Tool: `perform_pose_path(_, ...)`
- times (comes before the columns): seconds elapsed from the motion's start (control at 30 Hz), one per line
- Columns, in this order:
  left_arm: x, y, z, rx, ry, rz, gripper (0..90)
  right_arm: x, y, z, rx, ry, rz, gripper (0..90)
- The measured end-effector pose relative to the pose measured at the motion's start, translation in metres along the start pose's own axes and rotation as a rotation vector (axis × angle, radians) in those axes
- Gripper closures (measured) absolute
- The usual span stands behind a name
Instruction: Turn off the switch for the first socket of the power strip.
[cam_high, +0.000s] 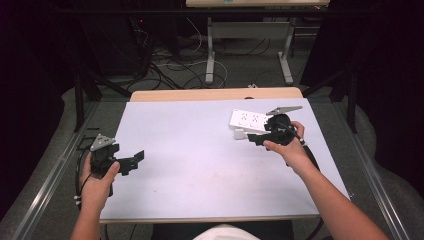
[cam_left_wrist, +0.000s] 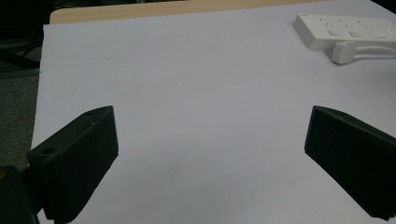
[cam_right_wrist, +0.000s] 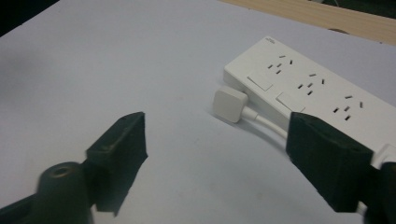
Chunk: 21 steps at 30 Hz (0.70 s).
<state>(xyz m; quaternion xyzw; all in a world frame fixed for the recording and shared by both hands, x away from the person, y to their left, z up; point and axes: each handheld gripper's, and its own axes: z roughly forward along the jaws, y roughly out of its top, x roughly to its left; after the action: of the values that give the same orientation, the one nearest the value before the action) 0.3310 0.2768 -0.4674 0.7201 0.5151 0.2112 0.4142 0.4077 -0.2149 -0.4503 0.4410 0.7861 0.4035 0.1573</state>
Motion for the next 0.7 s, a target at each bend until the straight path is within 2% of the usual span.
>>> perform_pose_path(0.07, 0.0, 0.0, 0.0, -0.006, -0.001, -0.007, 2.6, 0.002, -0.002, -0.004, -0.01, -0.026, -0.002, 14.2)
perform_pose_path(0.2, 0.0, 0.0, -0.001, -0.004, 0.001, -0.006, 2.6, 0.004, -0.007, -0.012, -0.032, -0.073, -0.004, 0.0)
perform_pose_path(0.33, 0.001, 0.0, -0.002, -0.001, 0.001, 0.0, 2.6, 0.007, -0.011, -0.021, -0.055, -0.126, -0.023, 0.0)
perform_pose_path(0.4, 0.001, 0.0, -0.002, -0.001, 0.001, 0.0, 2.6, 0.007, -0.014, -0.025, -0.054, -0.118, -0.032, 0.0)
perform_pose_path(0.53, 0.001, 0.0, -0.002, -0.007, 0.002, -0.002, 2.6, 0.008, -0.021, -0.035, -0.067, -0.099, -0.01, 0.0)
perform_pose_path(0.7, 0.0, 0.0, -0.003, -0.012, 0.004, -0.007, 2.6, 0.004, -0.03, -0.046, -0.079, -0.103, 0.003, 0.0)
